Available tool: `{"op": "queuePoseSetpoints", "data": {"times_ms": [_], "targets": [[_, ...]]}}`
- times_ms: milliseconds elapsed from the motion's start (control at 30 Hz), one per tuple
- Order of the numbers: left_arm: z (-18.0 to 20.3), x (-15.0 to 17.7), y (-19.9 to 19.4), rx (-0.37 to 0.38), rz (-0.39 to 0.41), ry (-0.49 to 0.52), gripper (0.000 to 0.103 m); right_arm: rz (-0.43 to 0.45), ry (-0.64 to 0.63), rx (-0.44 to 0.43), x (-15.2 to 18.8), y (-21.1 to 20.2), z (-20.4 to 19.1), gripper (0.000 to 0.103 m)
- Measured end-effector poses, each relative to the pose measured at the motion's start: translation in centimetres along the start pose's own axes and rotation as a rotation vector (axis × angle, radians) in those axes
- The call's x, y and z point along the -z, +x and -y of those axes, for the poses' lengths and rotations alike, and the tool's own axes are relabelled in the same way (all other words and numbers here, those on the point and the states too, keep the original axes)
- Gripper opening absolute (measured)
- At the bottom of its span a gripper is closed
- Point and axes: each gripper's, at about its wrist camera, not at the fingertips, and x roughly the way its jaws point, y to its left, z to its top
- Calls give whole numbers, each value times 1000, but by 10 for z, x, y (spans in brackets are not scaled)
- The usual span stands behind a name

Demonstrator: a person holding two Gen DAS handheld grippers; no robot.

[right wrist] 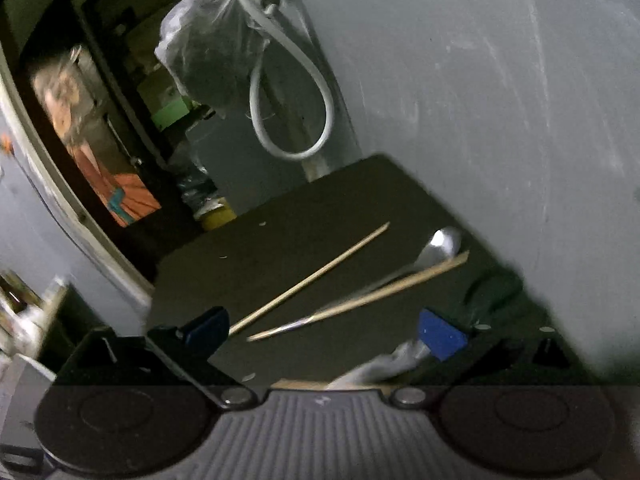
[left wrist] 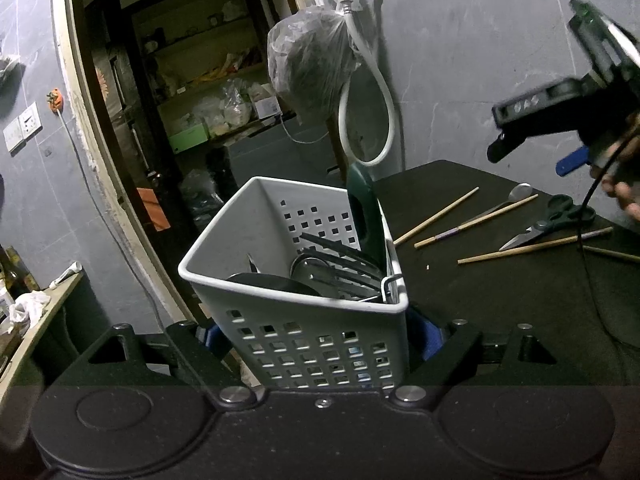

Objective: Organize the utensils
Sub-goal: 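Move the right tool back to the metal spoon on the table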

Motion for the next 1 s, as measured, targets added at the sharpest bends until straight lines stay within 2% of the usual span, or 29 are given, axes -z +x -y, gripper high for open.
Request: {"op": "queuePoseSetpoints", "data": {"times_ms": [167,333,500,733,933,1000], "targets": [[2,-1,2,-11,-9,5,89,-4,-140,-16,-17,42,5,103],[3,-3,2,-16,-16,6,89,-51,-186,-33,-30,85,11,103],[5,-6,3,-20,-21,9,89,-90,-242,-74,-27,113,8,103],[5,-7,4,-22,-24,10,89,-144,-203,-135,-12,125,19,102],[5,-7,4,-21,-23,11,89,-141,-213,-181,-6,116,19,102],[5,-7,4,-21,-24,10,89,-104,-226,-189,-10,110,18,102]]}}
